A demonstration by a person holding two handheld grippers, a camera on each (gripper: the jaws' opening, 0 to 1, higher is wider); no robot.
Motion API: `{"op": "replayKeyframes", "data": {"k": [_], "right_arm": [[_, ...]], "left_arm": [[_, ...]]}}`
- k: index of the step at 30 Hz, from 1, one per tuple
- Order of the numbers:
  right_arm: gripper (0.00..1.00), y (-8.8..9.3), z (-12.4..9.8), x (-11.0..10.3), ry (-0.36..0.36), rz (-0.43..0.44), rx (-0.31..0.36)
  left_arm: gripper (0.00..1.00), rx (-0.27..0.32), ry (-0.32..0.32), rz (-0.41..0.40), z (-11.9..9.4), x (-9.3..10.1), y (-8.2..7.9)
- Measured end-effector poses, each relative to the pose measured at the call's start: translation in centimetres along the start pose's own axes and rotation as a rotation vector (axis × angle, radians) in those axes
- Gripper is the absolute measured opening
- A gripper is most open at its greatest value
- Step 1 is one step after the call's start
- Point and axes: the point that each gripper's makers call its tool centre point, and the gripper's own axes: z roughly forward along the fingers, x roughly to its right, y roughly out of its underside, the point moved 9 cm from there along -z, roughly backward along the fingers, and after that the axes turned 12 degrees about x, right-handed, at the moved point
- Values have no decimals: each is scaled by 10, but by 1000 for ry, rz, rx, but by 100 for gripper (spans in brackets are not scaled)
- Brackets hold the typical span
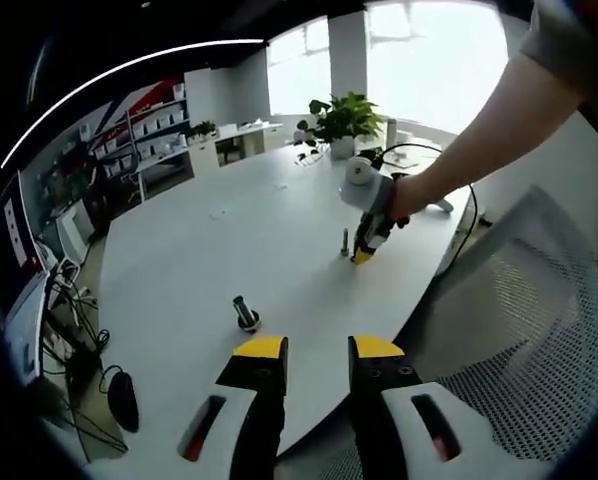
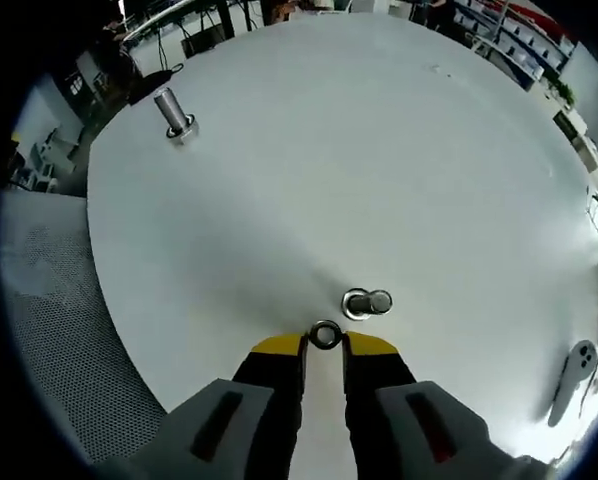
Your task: Place the washer onto the threaded stud by aligning its center hole with the stud, sliding it down to the base, and recovering from edge contact or off-axis alignment until the washer reaches the visible bottom stop.
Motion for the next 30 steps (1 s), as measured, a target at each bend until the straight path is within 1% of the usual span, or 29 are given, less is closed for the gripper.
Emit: {"op": "replayKeyframes", "data": {"k": [8,12,13,14,16,18,22,26,28,29,30], "right_arm": [[16,6,-3,2,-20,-12,-23],[17,3,-2,3,-38,18,-48],[17,2,-2,3,-46,1,-62],[18,1,-1,3,-55,-42,-85],[18,-2,0,0,-54,-70,-121],[17,-6,2,-1,-51,-76,-163],[16,-10,4,-3,-61,-118,-205],[15,-11,6,-2,-63,-116,-219],[15,-11,8,-5,-50,-128,-236],[15,-14,8,-7,-42,-179,-255],[15,-15,9,-8,-38,-210,-257]], "left_arm": [[22,-2,3,4,0,0,0],[21,-6,1,10,0,0,0],[21,-8,4,11,0,1,0],[21,-8,3,14,0,1,0],[21,-5,2,16,0,1,0],[21,-4,2,12,0,0,0],[21,-5,3,8,0,0,0],[21,-7,2,20,0,1,0],[21,-9,-1,21,0,1,0],[21,-9,-2,20,0,1,0],[21,-9,-2,20,0,0,0]]}}
